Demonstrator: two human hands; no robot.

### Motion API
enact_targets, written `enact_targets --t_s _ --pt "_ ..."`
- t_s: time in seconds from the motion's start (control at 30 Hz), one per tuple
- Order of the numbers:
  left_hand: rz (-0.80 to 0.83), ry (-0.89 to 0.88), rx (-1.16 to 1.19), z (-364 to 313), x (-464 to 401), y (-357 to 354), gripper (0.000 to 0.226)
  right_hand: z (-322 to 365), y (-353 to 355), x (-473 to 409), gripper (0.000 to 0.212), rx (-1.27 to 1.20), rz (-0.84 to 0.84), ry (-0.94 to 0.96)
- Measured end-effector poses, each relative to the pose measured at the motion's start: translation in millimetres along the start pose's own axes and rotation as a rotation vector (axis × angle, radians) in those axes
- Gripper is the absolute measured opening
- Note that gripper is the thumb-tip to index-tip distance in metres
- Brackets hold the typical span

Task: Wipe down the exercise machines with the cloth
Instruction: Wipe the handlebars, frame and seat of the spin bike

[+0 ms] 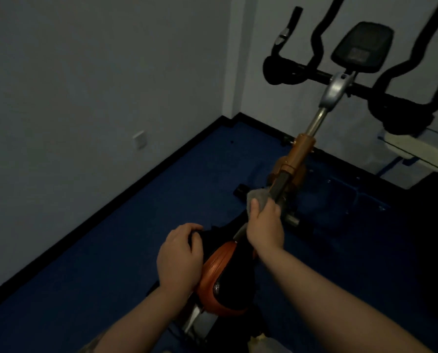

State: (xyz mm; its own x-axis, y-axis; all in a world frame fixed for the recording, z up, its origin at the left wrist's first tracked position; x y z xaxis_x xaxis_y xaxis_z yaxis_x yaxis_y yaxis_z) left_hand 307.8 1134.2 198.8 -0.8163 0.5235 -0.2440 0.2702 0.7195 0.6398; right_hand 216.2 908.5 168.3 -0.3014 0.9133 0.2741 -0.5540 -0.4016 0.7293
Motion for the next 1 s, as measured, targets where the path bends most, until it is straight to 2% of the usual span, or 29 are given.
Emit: enact_targets --t_s 0.1,0.2,0.27,0.37,0.43,0.5,0.6,0.67,0.73,0.83,0.93,1.0 --pt "-0.168 0.177 0.085 5.7 18.5 7.9 0.022 31.9 5.1 -12.6 0.053 0.298 -0.034 0.339" --pt "-0.294 0.249 0.102 -1.0 37.9 7.6 0.024 46.1 -3.8 7.5 0.059 0.4 0.016 0.635" --pt "-0.357 0.317 0.119 -1.5 49.5 6.5 0.034 49.9 -16.9 44.3 0.058 0.442 0.1 0.883" --pt "-0.375 0.424 0.145 -2.3 68.4 1.6 0.058 51.8 -29.7 73.9 0.058 0.503 0.358 1.152" --pt "-0.324 0.451 0.159 -10.5 79.6 -10.2 0.073 58.5 -33.1 61.7 0.06 0.599 0.448 1.244" --pt "-0.307 0.5 0.198 -18.7 97.3 -23.5 0.088 68.5 -34.0 44.9 0.061 0.634 0.423 1.23" --pt "-0.306 0.518 0.308 -22.0 120.6 -41.6 0.111 75.6 -33.5 58.1 0.054 0.538 0.327 1.181" --pt "-0.276 0.514 0.344 -16.6 131.5 -50.8 0.12 72.7 -45.8 87.6 0.056 0.498 0.409 1.225" --pt "-0.229 0.499 0.343 -14.6 136.8 -55.4 0.12 79.2 -62.6 110.0 0.053 0.498 0.546 1.205" --pt "-0.308 0.416 0.465 -19.3 133.6 -53.7 0.104 89.2 -85.5 142.0 0.05 0.543 0.712 1.234" --pt "-0.339 0.42 0.505 -21.6 134.0 -54.4 0.086 82.9 -82.4 176.2 0.047 0.578 0.811 1.545" --pt "-0.335 0.442 0.507 -19.7 135.7 -56.4 0.085 73.5 -73.2 177.5 0.046 0.57 0.912 1.703"
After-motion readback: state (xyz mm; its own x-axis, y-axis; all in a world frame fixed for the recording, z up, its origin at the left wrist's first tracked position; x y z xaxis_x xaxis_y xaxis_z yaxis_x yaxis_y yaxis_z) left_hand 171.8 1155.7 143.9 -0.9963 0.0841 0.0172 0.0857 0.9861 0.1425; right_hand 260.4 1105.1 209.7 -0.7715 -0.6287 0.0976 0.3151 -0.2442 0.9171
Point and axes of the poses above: each hand's wrist, its own x-axis away from the middle knuckle, its own y-axis out of the back of the hand, z = x × y, the point moved 10 cm from there along -x, towards the middle knuckle, and after that the axes turned 14 degrees about -y, right-handed, at the moved point
